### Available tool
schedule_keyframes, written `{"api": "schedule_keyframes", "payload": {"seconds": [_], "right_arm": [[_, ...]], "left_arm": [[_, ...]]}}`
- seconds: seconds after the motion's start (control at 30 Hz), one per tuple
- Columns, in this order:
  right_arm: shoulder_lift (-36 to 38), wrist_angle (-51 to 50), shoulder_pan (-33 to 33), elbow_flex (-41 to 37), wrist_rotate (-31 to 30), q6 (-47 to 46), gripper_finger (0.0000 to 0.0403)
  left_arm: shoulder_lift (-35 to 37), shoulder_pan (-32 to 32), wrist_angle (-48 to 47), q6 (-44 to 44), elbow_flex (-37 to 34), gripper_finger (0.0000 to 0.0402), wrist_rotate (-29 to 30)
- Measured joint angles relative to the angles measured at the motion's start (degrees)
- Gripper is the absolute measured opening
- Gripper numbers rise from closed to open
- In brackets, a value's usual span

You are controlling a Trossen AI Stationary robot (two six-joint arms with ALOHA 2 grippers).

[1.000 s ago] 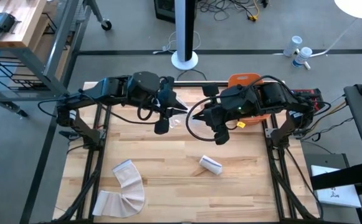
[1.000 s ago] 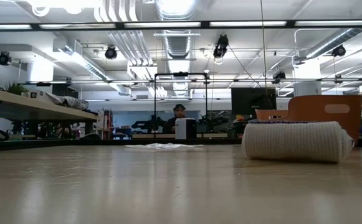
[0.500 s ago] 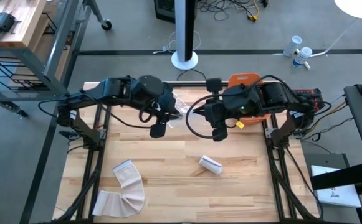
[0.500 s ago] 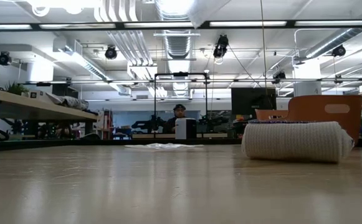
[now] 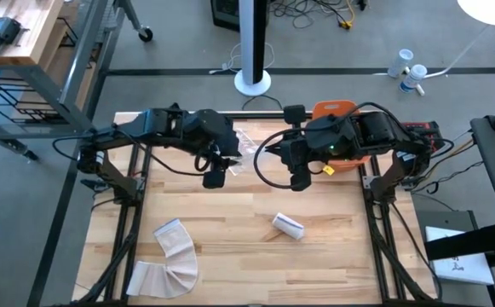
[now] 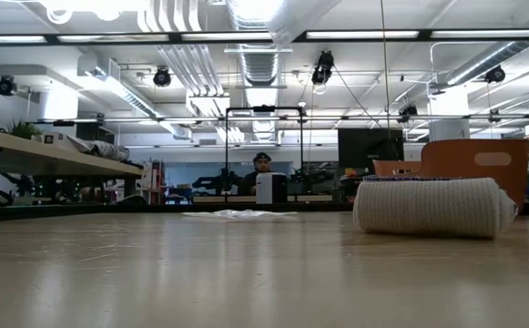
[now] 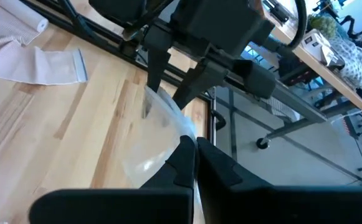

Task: Roll bandage
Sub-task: Open the transparent zip bag

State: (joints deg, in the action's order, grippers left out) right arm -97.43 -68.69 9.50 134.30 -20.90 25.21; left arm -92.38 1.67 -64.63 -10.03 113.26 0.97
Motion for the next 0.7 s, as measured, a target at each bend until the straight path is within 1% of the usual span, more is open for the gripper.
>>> {"api": "schedule_keyframes", "payload": {"seconds": [0.07,0.13,0.27,0.43,0.6,0.7], "right_arm": [[0.0,0.0,0.0,0.0,-0.1,-0.8,0.0000],[-0.1,0.3,0.0,-0.2,0.1,-1.2,0.0000],[-1.0,0.1,0.0,-0.5,0.4,-1.6,0.0000],[-1.2,0.3,0.0,-0.4,1.8,-3.4,0.0000],[-1.9,0.2,0.0,-0.6,2.2,-3.7,0.0000],[-2.0,0.2,0.0,-0.8,2.6,-3.7,0.0000]], "left_arm": [[0.0,0.0,1.5,-0.1,0.6,0.0102,0.0],[0.0,0.0,4.9,-0.1,1.0,0.0109,0.0],[0.0,0.0,10.2,-0.1,1.0,0.0114,0.0],[-0.3,0.0,15.9,0.0,0.7,0.0106,0.0],[-0.9,0.1,18.8,0.9,0.6,0.0094,0.1],[-1.1,0.1,18.9,1.4,0.6,0.0088,0.1]]}}
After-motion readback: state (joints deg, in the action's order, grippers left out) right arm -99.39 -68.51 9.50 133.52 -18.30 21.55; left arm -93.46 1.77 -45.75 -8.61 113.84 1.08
